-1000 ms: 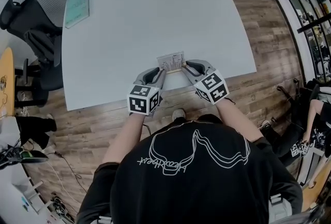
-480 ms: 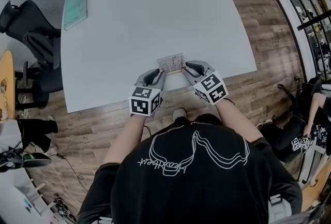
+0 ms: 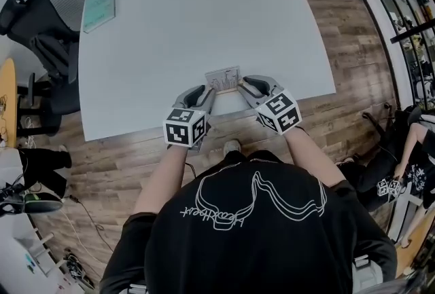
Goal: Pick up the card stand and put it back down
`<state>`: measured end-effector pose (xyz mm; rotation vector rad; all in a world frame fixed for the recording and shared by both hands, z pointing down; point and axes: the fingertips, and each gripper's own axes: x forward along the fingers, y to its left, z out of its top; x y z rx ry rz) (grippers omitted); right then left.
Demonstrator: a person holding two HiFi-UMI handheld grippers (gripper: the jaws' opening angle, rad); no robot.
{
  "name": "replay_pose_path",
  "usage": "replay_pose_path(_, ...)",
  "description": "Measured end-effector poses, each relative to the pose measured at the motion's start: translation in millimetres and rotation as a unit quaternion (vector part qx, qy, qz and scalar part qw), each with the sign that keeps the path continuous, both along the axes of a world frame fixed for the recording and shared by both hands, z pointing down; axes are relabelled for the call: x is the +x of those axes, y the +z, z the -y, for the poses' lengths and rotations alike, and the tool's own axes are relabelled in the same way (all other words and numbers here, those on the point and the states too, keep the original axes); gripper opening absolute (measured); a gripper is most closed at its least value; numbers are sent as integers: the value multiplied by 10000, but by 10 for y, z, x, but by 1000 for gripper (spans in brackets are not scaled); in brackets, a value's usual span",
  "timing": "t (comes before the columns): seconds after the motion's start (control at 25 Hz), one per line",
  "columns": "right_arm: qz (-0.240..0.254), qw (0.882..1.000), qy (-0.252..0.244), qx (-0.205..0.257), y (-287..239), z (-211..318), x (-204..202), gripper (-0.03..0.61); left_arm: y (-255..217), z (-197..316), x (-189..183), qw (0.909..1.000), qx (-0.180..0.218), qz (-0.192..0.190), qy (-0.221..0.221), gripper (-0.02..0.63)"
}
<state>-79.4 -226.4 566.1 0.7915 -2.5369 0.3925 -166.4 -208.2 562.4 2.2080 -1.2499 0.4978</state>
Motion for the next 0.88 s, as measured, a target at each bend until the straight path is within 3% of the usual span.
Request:
replay_pose_path(0.2, 449, 9990, -18, -9, -334, -85, 114, 117, -209, -139, -67, 9987, -4, -323, -406, 132)
replay_pose_path(0.36, 934, 9956, -103, 11, -783, -239, 225, 117, -582, -286, -35, 9959, 239, -603, -636, 132)
replay_pose_path(0.56, 1486, 9880, -381, -151, -1292, -598, 417, 79, -1072, -627, 169, 9926, 489, -965, -545, 132)
replay_pose_path(0.72, 1702, 9832, -657, 44, -1617, -947, 552, 17, -1419, -959, 410, 9876, 734, -1317, -433, 130)
replay_pose_path(0.88, 1780, 9797, -920, 26, -1760, -1276, 616, 9, -1716, -1283, 736, 9845, 941, -1472, -184, 127)
